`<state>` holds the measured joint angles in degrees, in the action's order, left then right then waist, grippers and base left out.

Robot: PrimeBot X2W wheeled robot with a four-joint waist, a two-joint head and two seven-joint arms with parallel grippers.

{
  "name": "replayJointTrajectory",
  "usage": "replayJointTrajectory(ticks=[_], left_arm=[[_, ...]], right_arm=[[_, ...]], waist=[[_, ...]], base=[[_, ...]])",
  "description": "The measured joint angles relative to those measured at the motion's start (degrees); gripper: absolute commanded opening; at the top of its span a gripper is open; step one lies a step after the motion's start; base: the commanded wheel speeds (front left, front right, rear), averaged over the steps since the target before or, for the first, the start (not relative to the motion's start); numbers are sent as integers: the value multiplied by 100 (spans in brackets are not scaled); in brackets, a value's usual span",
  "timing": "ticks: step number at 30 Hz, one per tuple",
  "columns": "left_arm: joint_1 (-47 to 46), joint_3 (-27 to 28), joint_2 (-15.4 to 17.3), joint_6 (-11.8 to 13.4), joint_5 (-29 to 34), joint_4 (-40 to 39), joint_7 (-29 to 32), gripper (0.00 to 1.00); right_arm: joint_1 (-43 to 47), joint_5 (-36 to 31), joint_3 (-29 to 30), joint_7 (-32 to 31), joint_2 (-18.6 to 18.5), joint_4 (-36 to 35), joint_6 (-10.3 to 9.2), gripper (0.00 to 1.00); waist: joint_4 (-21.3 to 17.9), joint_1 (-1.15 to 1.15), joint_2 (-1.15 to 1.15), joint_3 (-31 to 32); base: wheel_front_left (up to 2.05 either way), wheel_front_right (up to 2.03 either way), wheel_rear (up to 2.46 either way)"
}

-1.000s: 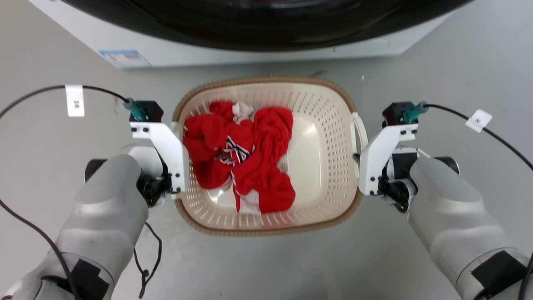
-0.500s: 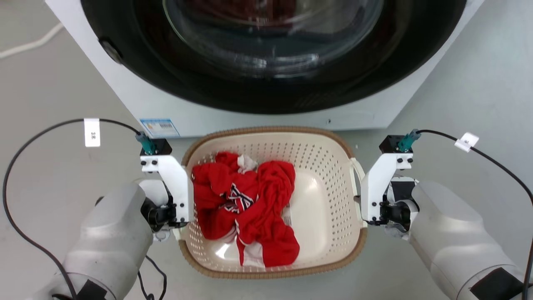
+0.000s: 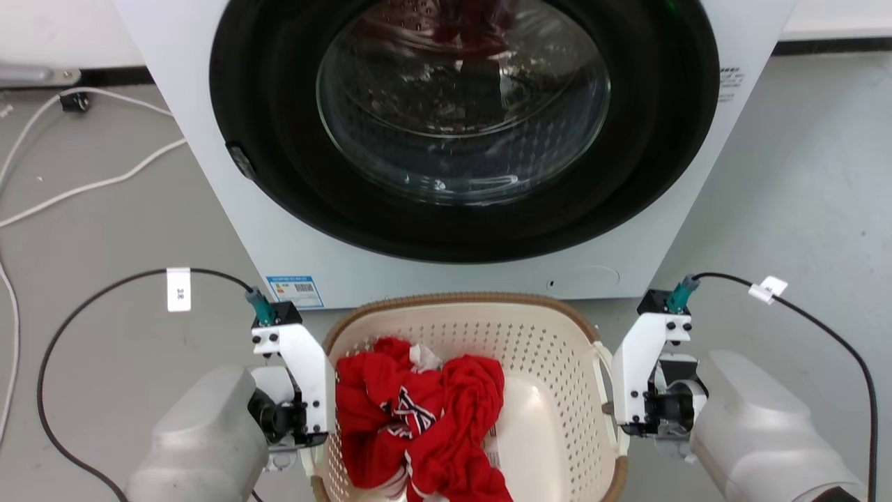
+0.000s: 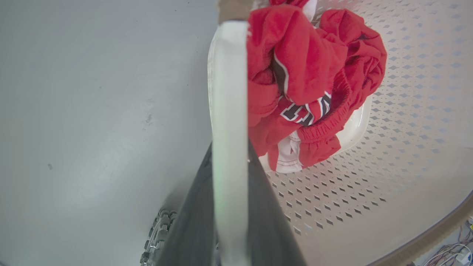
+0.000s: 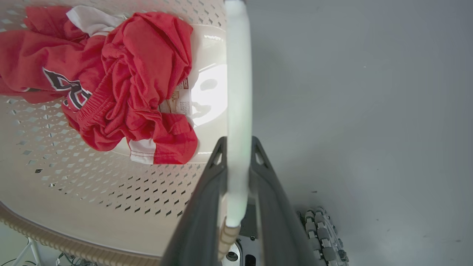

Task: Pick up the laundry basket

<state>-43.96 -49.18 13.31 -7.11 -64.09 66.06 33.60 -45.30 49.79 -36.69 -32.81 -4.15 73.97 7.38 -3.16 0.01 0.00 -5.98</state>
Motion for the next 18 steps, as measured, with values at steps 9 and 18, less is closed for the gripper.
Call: replayJointTrajectory(ticks=[9,18], left_arm=[[290,-124,-110,4,-177,91,27,0],[351,-233,-148,4,-271,88,-23,0]], right_arm=[[330,-49,138,-311,-44,11,-1,0],[393,-249,326,-437,-63,11,-1,0]], waist=[[66,0,0,533],[110,0,0,678]], base=[[0,0,0],[0,0,0]])
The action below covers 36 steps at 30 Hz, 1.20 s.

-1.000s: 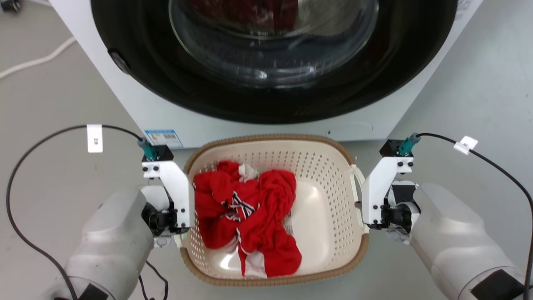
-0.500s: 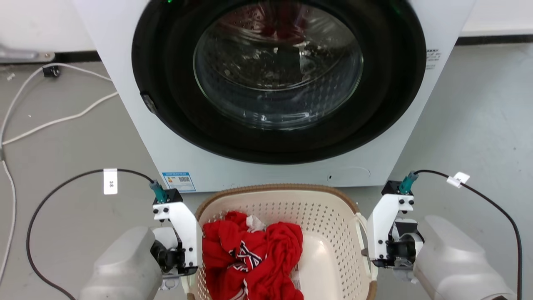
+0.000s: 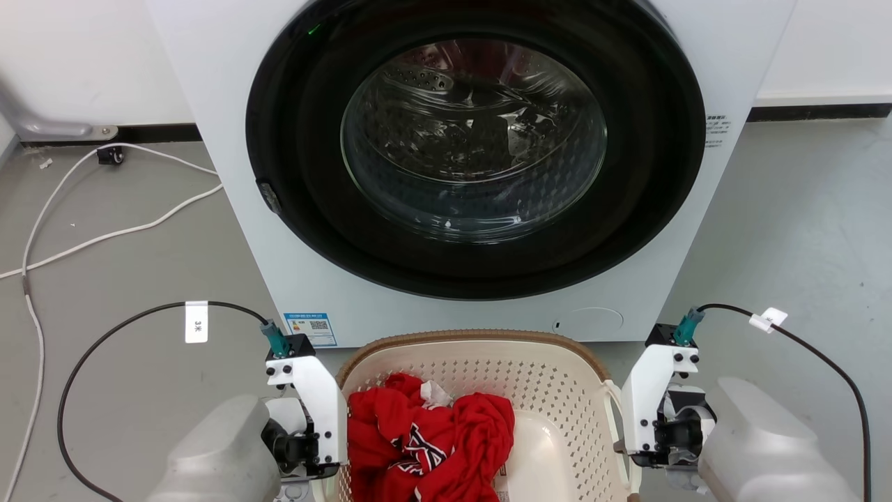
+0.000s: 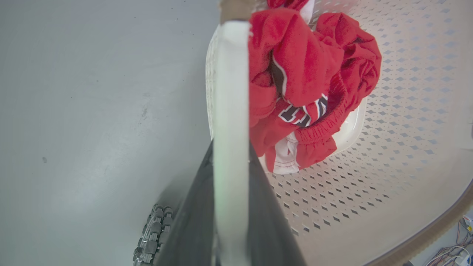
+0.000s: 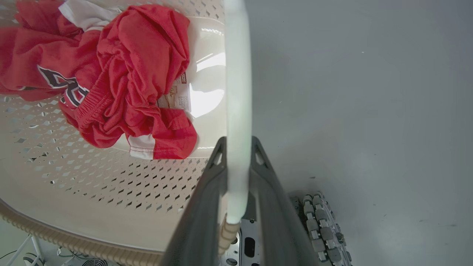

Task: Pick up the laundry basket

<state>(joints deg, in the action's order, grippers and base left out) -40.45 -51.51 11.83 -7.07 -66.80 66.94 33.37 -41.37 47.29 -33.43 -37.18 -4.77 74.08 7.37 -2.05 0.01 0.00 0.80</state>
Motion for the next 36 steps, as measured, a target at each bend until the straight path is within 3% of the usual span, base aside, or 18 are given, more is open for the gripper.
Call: replayJointTrajectory(ticks=[36], left_arm=[[147,-376,-45,1,-354,14,-281,0]], right_arm=[[147,-709,754,-274,55,1,0,0]], waist=[[-10,-1,0,146]], base=[[0,0,0]])
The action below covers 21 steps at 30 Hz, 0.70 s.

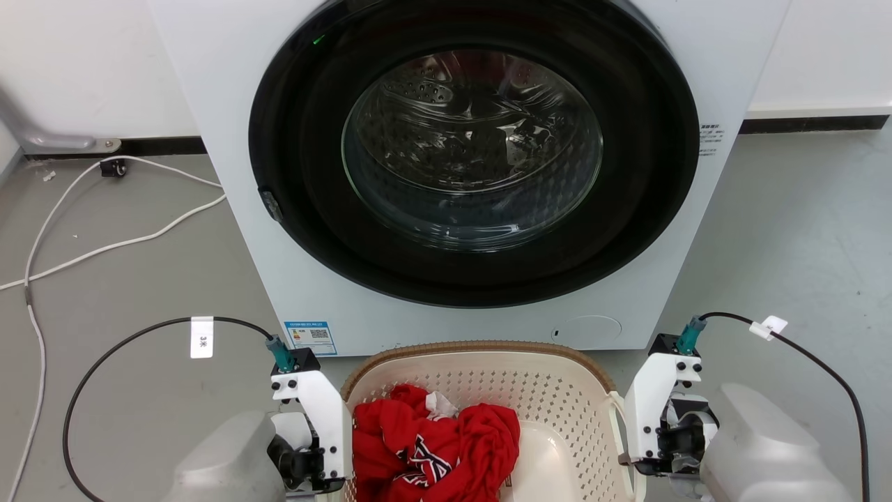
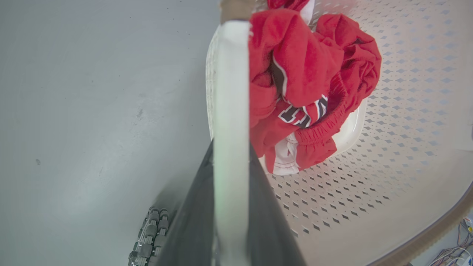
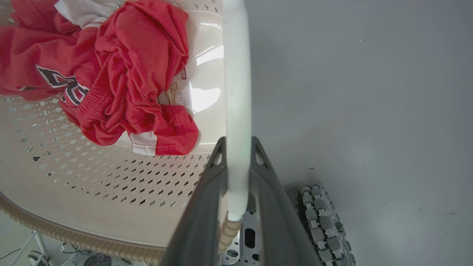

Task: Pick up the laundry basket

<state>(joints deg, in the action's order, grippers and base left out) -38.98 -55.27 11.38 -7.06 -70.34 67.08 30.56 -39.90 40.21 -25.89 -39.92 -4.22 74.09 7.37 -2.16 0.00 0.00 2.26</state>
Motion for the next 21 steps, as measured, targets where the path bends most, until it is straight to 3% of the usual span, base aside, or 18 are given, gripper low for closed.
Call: replayJointTrajectory(ticks=[21], left_arm=[[-1,-172,-2,0,-197,51,-76,0]], right_arm=[[-3,-347,404,-104,42,0,0,0]], waist=[[-15,0,0,-36]], base=[[0,0,0]])
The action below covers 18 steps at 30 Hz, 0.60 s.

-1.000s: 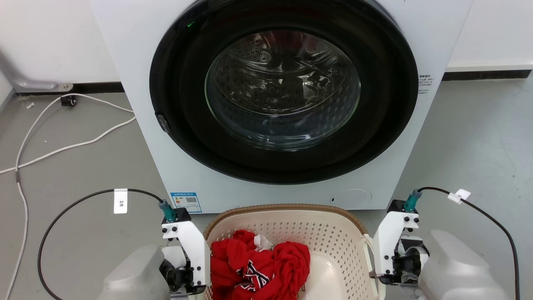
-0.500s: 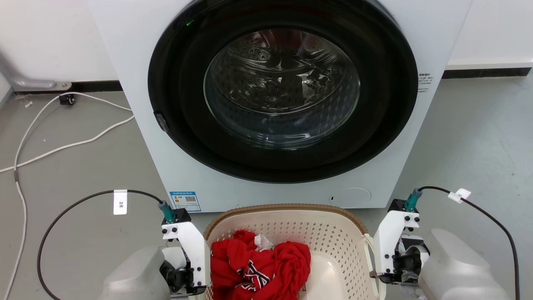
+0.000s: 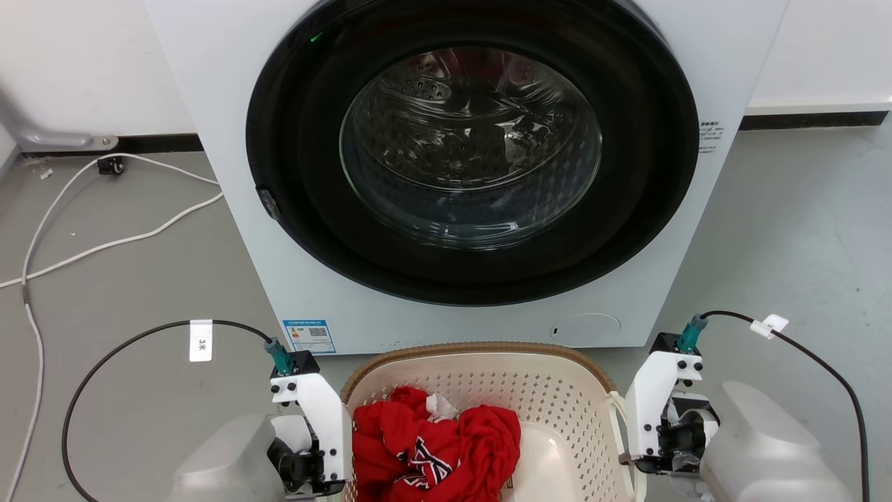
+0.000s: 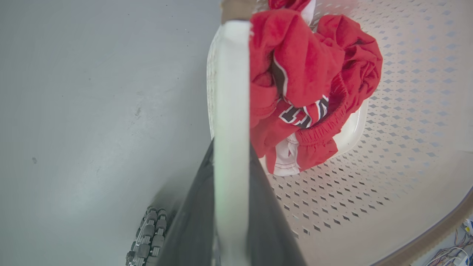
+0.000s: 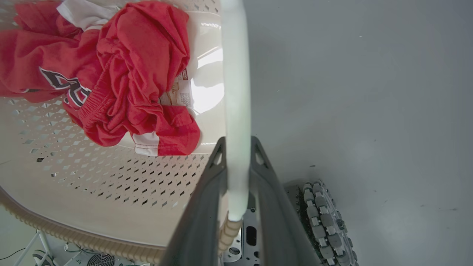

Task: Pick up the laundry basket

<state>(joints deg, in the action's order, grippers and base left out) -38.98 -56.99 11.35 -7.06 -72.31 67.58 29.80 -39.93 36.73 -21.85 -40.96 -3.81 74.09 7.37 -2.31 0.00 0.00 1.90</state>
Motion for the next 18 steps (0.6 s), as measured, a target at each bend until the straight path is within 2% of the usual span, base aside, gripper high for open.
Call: replayJointTrajectory(ticks=[18], left_arm=[[-5,-58,1,-1,-158,105,-63,0]], right_arm=[[-57,54,-80,-111,15,-2,0,0]], waist=[[16,0,0,-25]], base=[[0,0,0]])
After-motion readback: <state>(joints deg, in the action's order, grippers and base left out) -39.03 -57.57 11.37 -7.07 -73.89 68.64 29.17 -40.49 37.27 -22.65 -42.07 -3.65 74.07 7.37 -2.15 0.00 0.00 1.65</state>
